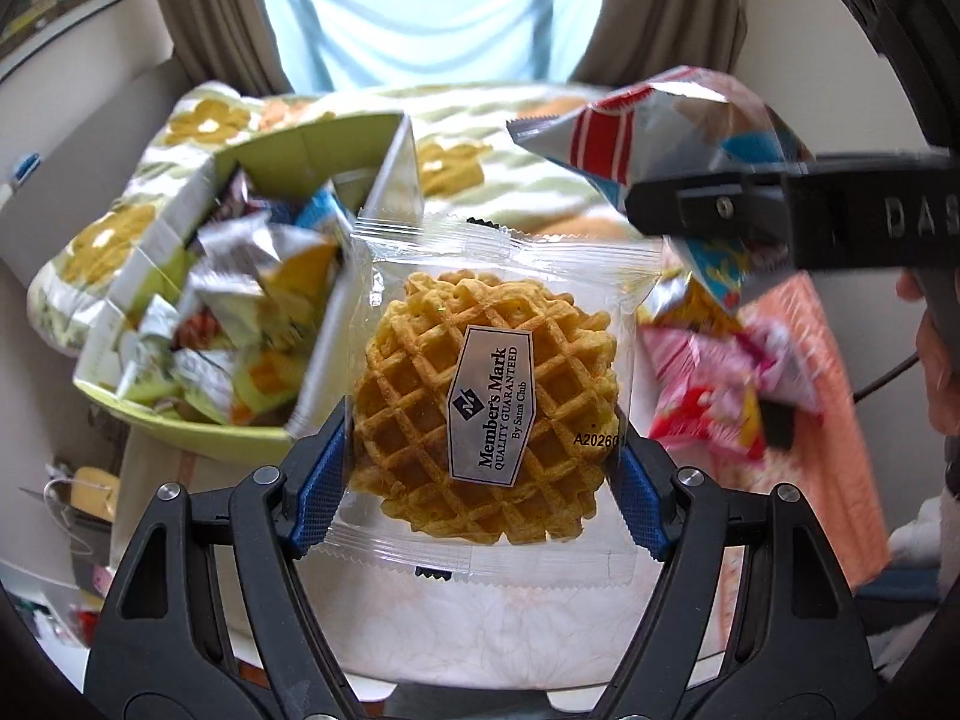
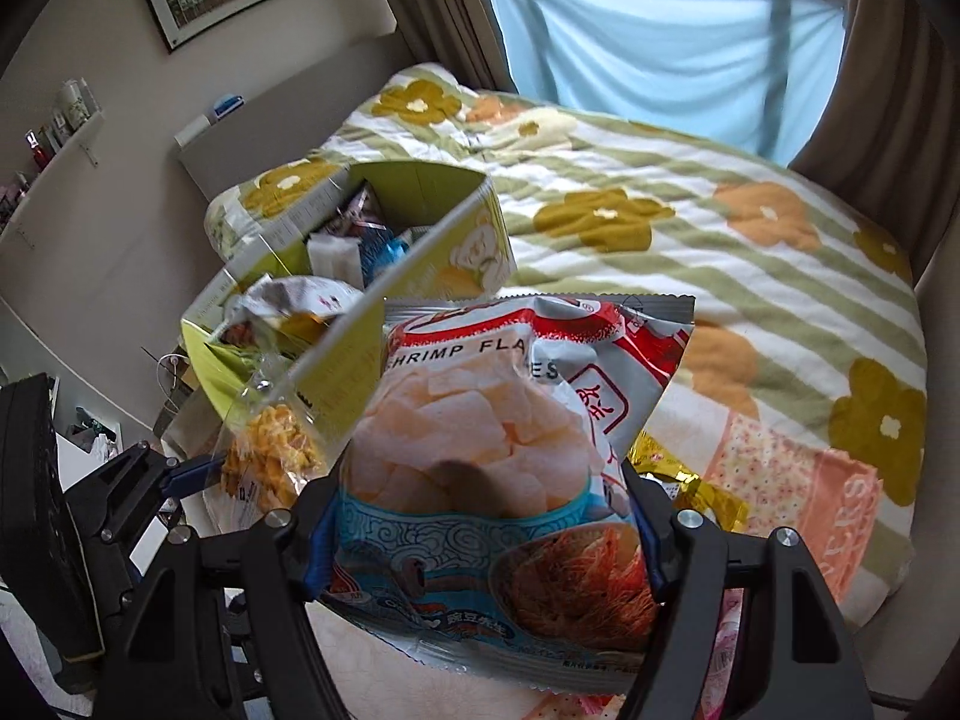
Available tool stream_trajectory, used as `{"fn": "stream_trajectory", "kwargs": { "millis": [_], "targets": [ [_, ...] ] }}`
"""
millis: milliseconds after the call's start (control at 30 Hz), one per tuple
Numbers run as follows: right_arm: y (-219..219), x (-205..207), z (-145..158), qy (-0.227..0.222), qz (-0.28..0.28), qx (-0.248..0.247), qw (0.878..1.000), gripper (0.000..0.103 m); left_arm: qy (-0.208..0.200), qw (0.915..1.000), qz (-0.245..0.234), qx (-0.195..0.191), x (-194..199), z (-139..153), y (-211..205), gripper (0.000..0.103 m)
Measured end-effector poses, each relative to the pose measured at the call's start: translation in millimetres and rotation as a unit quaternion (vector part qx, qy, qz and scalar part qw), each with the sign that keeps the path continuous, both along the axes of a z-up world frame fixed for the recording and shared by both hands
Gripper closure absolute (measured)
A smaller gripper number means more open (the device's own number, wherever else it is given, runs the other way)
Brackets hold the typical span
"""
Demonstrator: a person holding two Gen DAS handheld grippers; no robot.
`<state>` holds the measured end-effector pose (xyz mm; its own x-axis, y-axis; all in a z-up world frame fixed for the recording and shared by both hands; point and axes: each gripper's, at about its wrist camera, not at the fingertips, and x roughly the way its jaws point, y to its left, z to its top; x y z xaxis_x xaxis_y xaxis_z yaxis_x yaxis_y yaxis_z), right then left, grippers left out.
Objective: Organize snacks
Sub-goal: 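Carry both packets into the yellow-green box and open both tools to release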
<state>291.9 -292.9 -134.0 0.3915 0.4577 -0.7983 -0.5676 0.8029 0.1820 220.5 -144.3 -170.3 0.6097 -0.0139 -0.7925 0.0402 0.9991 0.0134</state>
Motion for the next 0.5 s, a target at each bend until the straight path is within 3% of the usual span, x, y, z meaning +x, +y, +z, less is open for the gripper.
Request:
{"fn": "stream_trajectory", "kwargs": {
  "millis": [233,500],
  "targets": [
    [27,-3,39,-0.033,-0.015,0.023,0.999,0.034,-0.041,0.9991,-0.005,-0.011,19,56,51,0.029],
    [98,17,56,-0.046,-0.055,0.045,0.996,0.034,-0.048,0.9988,-0.006,-0.007,61,84,154,0.029]
  ]
}}
